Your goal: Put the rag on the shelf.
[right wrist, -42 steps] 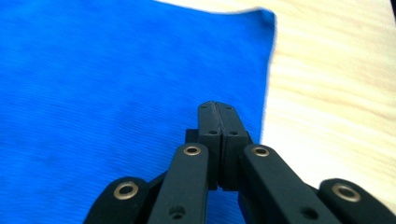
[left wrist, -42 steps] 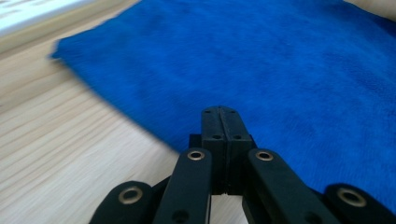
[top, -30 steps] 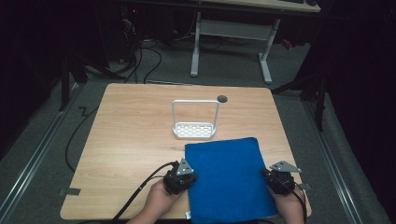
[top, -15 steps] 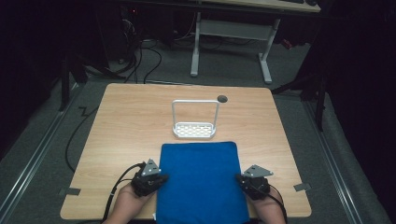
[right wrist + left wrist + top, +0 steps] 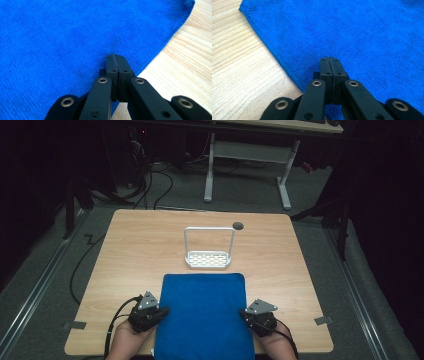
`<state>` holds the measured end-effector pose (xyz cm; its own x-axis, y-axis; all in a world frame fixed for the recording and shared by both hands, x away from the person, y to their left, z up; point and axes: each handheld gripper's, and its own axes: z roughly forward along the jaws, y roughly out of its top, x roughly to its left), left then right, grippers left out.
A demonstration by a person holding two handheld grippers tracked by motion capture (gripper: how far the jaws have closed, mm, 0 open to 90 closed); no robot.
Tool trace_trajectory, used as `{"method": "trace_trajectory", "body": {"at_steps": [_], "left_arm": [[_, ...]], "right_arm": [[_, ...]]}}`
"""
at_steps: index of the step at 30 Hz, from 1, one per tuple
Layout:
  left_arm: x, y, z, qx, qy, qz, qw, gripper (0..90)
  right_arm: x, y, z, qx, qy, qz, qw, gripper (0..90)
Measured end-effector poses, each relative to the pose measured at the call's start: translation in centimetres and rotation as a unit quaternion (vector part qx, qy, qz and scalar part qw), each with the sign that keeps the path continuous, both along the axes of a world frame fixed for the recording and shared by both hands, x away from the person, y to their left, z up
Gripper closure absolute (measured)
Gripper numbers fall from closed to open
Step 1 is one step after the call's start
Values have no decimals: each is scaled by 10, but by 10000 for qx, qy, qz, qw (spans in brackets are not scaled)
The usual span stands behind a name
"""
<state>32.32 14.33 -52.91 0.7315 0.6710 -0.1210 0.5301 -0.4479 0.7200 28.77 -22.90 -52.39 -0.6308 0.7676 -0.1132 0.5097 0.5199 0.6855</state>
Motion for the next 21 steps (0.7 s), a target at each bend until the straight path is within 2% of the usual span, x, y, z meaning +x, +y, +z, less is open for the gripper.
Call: {"method": "trace_trajectory", "body": {"at_steps": [4, 5, 6, 7, 8, 9, 10, 11, 13, 16, 17, 18, 21], "left_arm": [[1, 0, 0, -54, 17, 3, 10000, 867], [4, 3, 3, -217, -53, 110, 9997, 845], [4, 3, 3, -217, -53, 110, 9997, 832], [10, 8, 6, -380, -141, 279, 9988, 817], [10, 8, 6, -380, -141, 279, 9988, 788], [19, 13, 8, -517, -188, 492, 9973, 761], [19, 13, 8, -517, -188, 492, 9973, 745], [24, 15, 8, -517, -227, 561, 9968, 745], [38, 16, 5, -477, -331, 720, 9957, 690], [46, 15, 3, -490, -325, 738, 9955, 652], [57, 12, 0, -402, -333, 794, 9955, 635], [57, 12, 0, -402, -333, 794, 9955, 618], [77, 9, -4, -398, -314, 1002, 9937, 581]], "right_arm": [[-1, -2, 0, 25, 17, -22, 10000, 900], [-2, -4, 1, 67, 23, -12, 10000, 865], [-2, -4, 1, 67, 23, -12, 10000, 865], [-3, -10, 4, 272, -38, -76, 9996, 844], [-3, -10, 4, 272, -38, -76, 9996, 844], [-3, -19, 6, 440, -107, -222, 9987, 828], [-3, -19, 6, 440, -107, -222, 9987, 828], [-2, -23, 7, 490, -112, -284, 9983, 821], [-2, -30, 6, 548, -103, -395, 9977, 795], [-3, -35, 6, 601, -144, -401, 9973, 776], [-3, -36, 7, 611, -162, -417, 9971, 772], [-3, -36, 7, 611, -162, -417, 9971, 772], [-3, -38, 8, 641, -177, -416, 9969, 765]]}}
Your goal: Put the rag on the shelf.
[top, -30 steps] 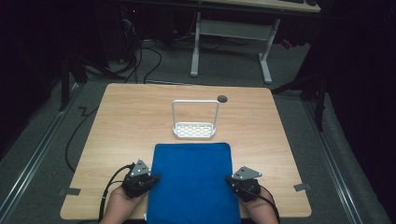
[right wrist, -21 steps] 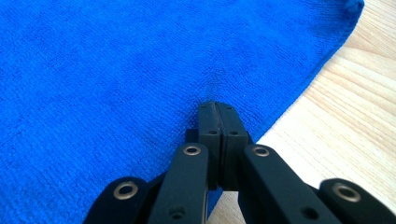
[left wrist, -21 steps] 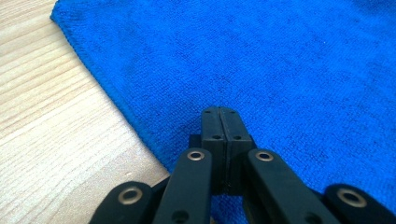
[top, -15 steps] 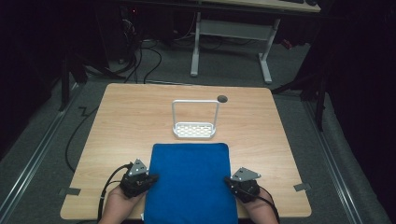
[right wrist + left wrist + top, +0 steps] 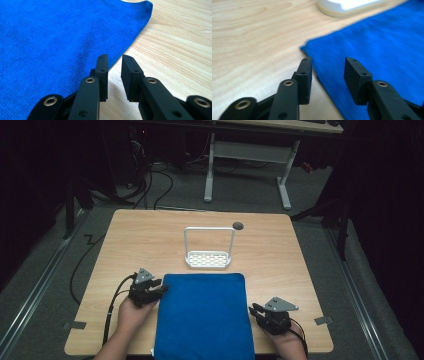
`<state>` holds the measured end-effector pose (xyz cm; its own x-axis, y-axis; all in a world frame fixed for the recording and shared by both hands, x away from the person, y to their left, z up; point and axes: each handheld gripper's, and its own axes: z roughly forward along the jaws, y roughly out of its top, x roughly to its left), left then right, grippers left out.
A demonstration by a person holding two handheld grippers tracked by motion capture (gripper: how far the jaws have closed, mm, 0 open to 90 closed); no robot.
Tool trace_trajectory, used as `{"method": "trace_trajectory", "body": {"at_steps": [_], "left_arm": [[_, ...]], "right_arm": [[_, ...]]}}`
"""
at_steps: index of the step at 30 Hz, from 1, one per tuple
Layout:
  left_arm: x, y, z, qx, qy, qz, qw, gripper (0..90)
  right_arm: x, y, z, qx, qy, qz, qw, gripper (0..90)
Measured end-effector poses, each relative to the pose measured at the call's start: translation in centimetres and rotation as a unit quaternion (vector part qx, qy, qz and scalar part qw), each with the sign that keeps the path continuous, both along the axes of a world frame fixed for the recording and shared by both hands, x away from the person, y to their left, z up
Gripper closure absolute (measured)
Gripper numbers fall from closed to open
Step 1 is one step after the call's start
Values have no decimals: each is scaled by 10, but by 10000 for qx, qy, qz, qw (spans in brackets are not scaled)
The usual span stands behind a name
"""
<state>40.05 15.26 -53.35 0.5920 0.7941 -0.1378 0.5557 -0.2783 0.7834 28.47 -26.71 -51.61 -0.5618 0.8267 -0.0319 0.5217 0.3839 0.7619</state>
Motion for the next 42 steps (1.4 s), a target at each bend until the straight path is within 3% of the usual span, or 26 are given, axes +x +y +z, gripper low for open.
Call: {"method": "trace_trajectory", "body": {"at_steps": [8, 11, 12, 18, 20, 22, 27, 28, 31, 32, 33, 34, 35, 36, 39, 41, 42], "left_arm": [[25, -8, 3, -6, 49, 186, 9998, 582], [27, -9, 0, -120, 102, 210, 9997, 608], [28, -10, -2, -47, 200, 240, 9995, 637], [28, -10, -2, -27, 199, 254, 9995, 695], [26, -14, -2, 105, 131, 162, 9997, 722], [23, -17, -2, 252, 55, 79, 9996, 805], [24, -16, -2, 210, 120, 38, 9997, 866], [25, -15, -2, 156, 159, 37, 9997, 868], [25, -15, -2, 147, 159, 40, 9998, 870], [25, -14, -2, 139, 168, 36, 9998, 870], [25, -14, -2, 139, 168, 36, 9998, 870], [25, -14, -2, 135, 171, 35, 9998, 870], [25, -14, -2, 135, 171, 35, 9998, 870], [25, -14, -2, 134, 179, 29, 9997, 870], [25, -14, -2, 113, 176, 40, 9998, 870], [26, -14, -2, 105, 182, 40, 9998, 870], [25, -14, -2, 119, 180, 33, 9998, 870]], "right_arm": [[1, -1, -1, 4, 25, -12, 10000, 753], [2, -1, -2, 5, 16, -20, 10000, 742], [2, 0, -2, 28, 19, -25, 10000, 727], [6, 1, -1, 252, 16, -183, 9995, 684], [8, 2, -1, 288, 19, -243, 9993, 680], [17, 8, 3, 287, 59, -306, 9991, 643], [38, 15, 5, 176, 23, -414, 9990, 618], [53, 19, 4, 182, 69, -554, 9983, 592], [78, 24, 1, 67, 64, -790, 9968, 567], [88, 25, 0, 143, 89, -867, 9961, 556], [88, 25, 0, 143, 89, -867, 9961, 556], [101, 26, -1, 204, 142, -993, 9947, 551], [101, 26, -1, 204, 142, -993, 9947, 551], [113, 27, -2, 245, 227, -1039, 9940, 550], [118, 29, -3, 255, 257, -1054, 9938, 565], [122, 33, -4, 139, 227, -986, 9948, 568], [126, 34, -6, -38, 225, -993, 9948, 590]]}}
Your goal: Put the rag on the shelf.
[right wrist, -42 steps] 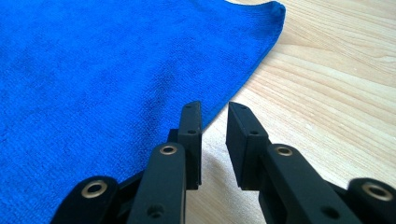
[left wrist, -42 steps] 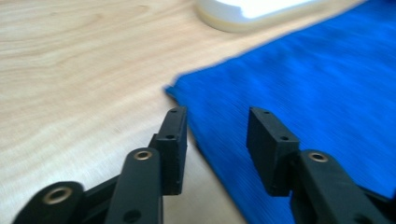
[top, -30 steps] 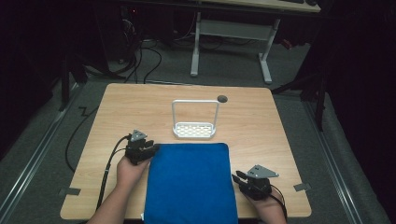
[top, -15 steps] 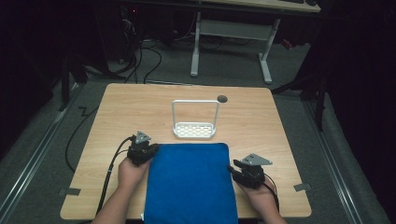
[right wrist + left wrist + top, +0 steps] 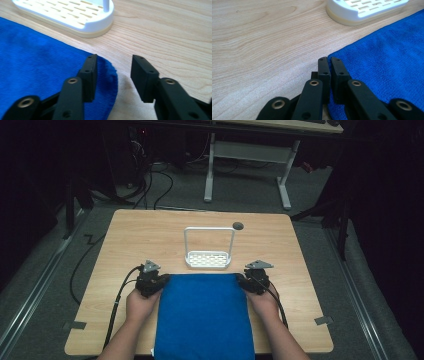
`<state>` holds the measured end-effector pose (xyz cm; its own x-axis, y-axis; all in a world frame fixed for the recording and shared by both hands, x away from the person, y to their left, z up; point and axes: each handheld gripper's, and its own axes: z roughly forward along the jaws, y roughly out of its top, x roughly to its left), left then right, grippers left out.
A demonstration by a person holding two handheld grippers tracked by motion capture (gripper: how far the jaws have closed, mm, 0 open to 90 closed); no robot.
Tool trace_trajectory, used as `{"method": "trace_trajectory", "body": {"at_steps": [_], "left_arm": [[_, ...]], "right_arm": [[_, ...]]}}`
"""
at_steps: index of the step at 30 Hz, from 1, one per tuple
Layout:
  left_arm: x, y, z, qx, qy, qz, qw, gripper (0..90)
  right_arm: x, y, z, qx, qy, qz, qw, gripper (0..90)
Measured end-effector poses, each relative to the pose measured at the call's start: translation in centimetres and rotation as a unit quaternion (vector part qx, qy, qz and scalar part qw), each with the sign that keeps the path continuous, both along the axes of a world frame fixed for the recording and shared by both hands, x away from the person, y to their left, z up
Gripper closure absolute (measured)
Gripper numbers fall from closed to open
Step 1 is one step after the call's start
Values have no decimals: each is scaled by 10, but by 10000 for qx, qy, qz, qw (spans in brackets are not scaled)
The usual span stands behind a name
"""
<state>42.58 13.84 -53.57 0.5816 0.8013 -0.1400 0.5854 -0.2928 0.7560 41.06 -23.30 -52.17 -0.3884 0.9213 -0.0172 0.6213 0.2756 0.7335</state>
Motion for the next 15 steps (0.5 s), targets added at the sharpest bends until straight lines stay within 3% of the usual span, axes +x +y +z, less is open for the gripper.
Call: {"method": "trace_trajectory", "body": {"at_steps": [4, 9, 11, 13, 15], "left_arm": [[0, 1, 0, -26, 19, 3, 10000, 870], [0, 1, 0, -39, 46, 2, 10000, 870], [0, 0, 0, -29, 15, 12, 10000, 871], [0, 0, 0, -28, 12, 9, 10000, 872], [-1, 0, 0, -36, -11, -18, 10000, 874]], "right_arm": [[4, -3, -5, 64, 208, -21, 9998, 637], [1, 1, -6, -25, 109, 75, 9999, 725], [-2, 4, -7, -23, 91, 221, 9997, 869], [-3, 6, -6, -88, 84, 262, 9996, 878], [-10, 11, -2, -137, -117, 391, 9991, 884]]}}
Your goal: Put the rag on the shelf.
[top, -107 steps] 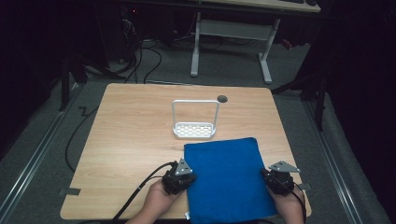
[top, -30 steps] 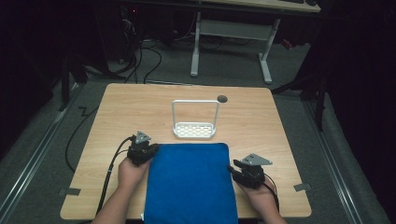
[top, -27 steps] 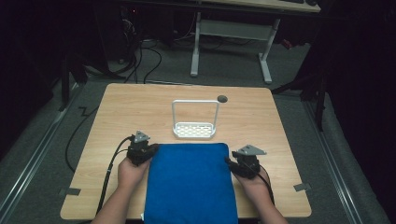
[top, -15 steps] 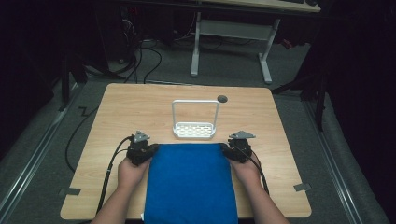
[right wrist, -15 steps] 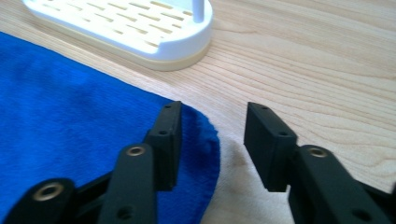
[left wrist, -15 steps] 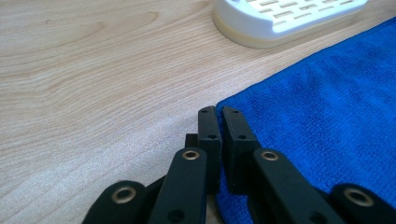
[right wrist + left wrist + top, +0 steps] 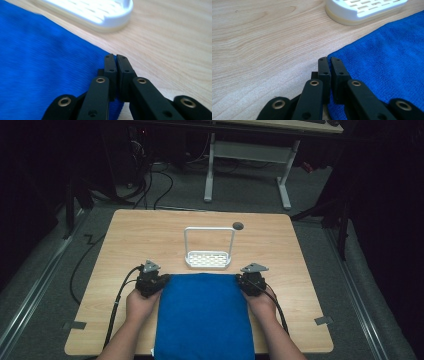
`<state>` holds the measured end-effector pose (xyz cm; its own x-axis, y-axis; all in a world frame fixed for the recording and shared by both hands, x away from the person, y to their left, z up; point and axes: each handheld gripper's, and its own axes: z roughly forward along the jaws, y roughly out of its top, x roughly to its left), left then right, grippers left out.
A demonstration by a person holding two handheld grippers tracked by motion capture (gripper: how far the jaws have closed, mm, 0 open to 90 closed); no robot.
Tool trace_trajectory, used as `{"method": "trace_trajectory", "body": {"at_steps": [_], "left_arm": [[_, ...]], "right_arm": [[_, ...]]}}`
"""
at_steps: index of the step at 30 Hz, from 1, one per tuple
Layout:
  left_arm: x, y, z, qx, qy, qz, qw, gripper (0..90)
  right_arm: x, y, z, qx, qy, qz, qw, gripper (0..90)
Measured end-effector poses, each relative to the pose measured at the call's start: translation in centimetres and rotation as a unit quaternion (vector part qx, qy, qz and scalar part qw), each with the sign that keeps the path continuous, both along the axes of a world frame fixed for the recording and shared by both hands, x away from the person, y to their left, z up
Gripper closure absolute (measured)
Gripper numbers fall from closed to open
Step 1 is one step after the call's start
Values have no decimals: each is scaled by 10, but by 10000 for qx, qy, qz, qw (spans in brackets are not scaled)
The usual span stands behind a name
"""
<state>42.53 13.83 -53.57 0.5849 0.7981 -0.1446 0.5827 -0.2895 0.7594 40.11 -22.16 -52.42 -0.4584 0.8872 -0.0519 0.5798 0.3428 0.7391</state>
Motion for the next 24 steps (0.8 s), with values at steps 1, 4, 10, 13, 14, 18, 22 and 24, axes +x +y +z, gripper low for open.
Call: {"method": "trace_trajectory", "body": {"at_steps": [1, 4, 10, 13, 14, 18, 22, 24], "left_arm": [[0, 0, 0, -10, -1, -12, 10000, 874], [-2, 1, 1, -52, -87, -66, 9999, 876], [-6, 2, 3, -164, -307, -141, 9993, 879], [-13, 5, 8, -356, -457, -115, 9983, 880], [-14, 6, 10, -379, -493, -114, 9980, 880], [-22, 8, 19, -461, -722, -90, 9963, 880], [-30, 10, 30, -587, -980, -55, 9934, 880], [-34, 9, 36, -609, -1111, -38, 9919, 880]], "right_arm": [[-4, 0, 3, 113, -83, 5, 9999, 884], [-15, 1, 8, 274, -343, 40, 9990, 884], [-30, -4, 16, 441, -593, 125, 9972, 884], [-32, -6, 19, 566, -717, 60, 9958, 883], [-33, -7, 22, 623, -763, 51, 9951, 883], [-36, -8, 26, 671, -871, 64, 9939, 884], [-40, -10, 34, 751, -1062, 51, 9915, 884], [-43, -10, 39, 774, -1167, 59, 9901, 884]]}}
